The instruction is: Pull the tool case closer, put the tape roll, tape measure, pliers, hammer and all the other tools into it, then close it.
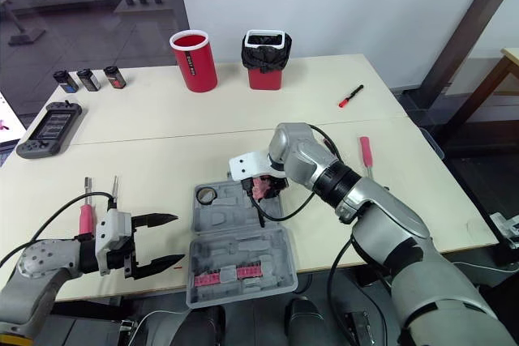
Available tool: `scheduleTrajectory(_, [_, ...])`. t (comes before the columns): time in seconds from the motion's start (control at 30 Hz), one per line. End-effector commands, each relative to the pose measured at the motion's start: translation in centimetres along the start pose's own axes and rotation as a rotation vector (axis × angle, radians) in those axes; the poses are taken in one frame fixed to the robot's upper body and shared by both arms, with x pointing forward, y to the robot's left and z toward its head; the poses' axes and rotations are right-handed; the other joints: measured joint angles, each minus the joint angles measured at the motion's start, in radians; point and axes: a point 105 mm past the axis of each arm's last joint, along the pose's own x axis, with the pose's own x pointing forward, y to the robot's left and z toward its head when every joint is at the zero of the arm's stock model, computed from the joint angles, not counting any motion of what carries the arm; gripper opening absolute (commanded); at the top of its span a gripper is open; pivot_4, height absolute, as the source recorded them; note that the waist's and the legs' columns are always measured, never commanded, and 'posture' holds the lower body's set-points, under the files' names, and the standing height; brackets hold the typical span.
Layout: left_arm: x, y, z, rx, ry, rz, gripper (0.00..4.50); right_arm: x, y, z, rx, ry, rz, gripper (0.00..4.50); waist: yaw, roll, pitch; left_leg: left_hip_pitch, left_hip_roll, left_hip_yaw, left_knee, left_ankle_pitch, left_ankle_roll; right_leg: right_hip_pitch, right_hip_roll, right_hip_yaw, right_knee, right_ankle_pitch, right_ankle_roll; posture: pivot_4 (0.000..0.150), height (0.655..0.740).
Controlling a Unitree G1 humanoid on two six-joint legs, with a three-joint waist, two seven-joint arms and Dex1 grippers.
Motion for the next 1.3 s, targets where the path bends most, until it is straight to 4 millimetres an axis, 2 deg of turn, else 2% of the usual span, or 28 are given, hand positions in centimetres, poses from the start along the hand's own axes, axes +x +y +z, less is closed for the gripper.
scheduleTrajectory(0.03, [-0.1, 0.3, 1.4, 0.038, -0.045, 0.027, 4.50, -0.2, -0.8, 0.4, -0.045, 0.026, -0.029, 2.92, 0.000, 0.000, 0.000, 0.000, 0.000, 0.000, 0.000, 0.000, 0.000, 0.000, 0.000, 0.000, 0.000, 0.000, 0.000, 0.150, 0.7387])
scheduleTrajectory(0.4, [0.0, 0.8, 2.0, 0.063, -0.072, 0.062, 4.50, 1.1, -0.8, 0.0, -0.028, 0.040, -0.013, 2.92, -0.002, 0.000, 0.000, 0.000, 0.000, 0.000, 0.000, 0.000, 0.000, 0.000, 0.000, 0.000, 0.000, 0.000, 0.000, 0.150, 0.7387])
scheduleTrajectory(0.7, [0.0, 0.6, 2.1, 0.060, -0.071, 0.054, 4.50, 1.2, -0.6, 0.2, -0.018, 0.028, -0.009, 2.92, -0.001, 0.000, 0.000, 0.000, 0.000, 0.000, 0.000, 0.000, 0.000, 0.000, 0.000, 0.000, 0.000, 0.000, 0.000, 0.150, 0.7387])
scheduleTrajectory(0.73, [0.0, 0.6, 2.1, 0.059, -0.071, 0.053, 4.50, 1.2, -0.7, 0.2, -0.017, 0.025, -0.013, 3.42, -0.001, 0.000, 0.000, 0.000, 0.000, 0.000, 0.000, 0.000, 0.000, 0.000, 0.000, 0.000, 0.000, 0.000, 0.000, 0.150, 0.7387])
scheduleTrajectory(0.8, [0.1, 0.5, 2.0, 0.055, -0.071, 0.048, 4.50, 0.8, -0.9, 0.4, -0.007, 0.010, -0.023, 4.35, -0.002, 0.000, 0.000, 0.000, 0.000, 0.000, 0.000, 0.000, 0.000, 0.000, 0.000, 0.000, 0.000, 0.000, 0.000, 0.150, 0.7387])
scheduleTrajectory(0.83, [0.1, 0.4, 2.0, 0.054, -0.071, 0.045, 4.50, 0.6, -0.9, 0.5, 0.000, 0.000, -0.026, 4.47, -0.002, 0.000, 0.000, 0.000, 0.000, 0.000, 0.000, 0.000, 0.000, 0.000, 0.000, 0.000, 0.000, 0.000, 0.000, 0.150, 0.7387])
scheduleTrajectory(0.97, [0.2, 0.1, 2.0, 0.048, -0.072, 0.036, 4.50, -0.3, -0.9, 1.0, 0.016, -0.035, -0.035, 4.47, -0.001, 0.000, 0.000, 0.000, 0.000, 0.000, 0.000, 0.000, 0.000, 0.000, 0.000, 0.000, 0.000, 0.000, 0.000, 0.150, 0.7387])
scheduleTrajectory(1.1, [0.4, -0.2, 1.9, 0.042, -0.071, 0.029, 4.50, -3.5, -0.4, 1.8, 0.105, -0.176, -0.058, 4.47, 0.003, 0.000, 0.000, 0.000, 0.000, 0.000, 0.000, 0.000, 0.000, 0.000, 0.000, 0.000, 0.000, 0.000, 0.000, 0.150, 0.7387])
scheduleTrajectory(1.27, [0.4, -0.5, 2.0, 0.036, -0.071, 0.028, 4.50, -5.1, 0.6, 1.1, 0.244, -0.297, -0.098, 4.47, 0.003, 0.000, 0.000, 0.000, 0.000, -0.001, 0.000, 0.000, 0.000, 0.001, 0.000, 0.000, 0.000, 0.000, 0.000, 0.150, 0.7387])
scheduleTrajectory(1.3, [0.4, -0.5, 1.9, 0.034, -0.070, 0.031, 4.50, -5.1, 0.7, 0.5, 0.320, -0.339, -0.124, 4.47, 0.002, 0.000, 0.000, 0.001, 0.000, 0.000, 0.000, 0.000, 0.000, 0.001, 0.000, 0.000, 0.000, 0.000, 0.000, 0.150, 0.7387])
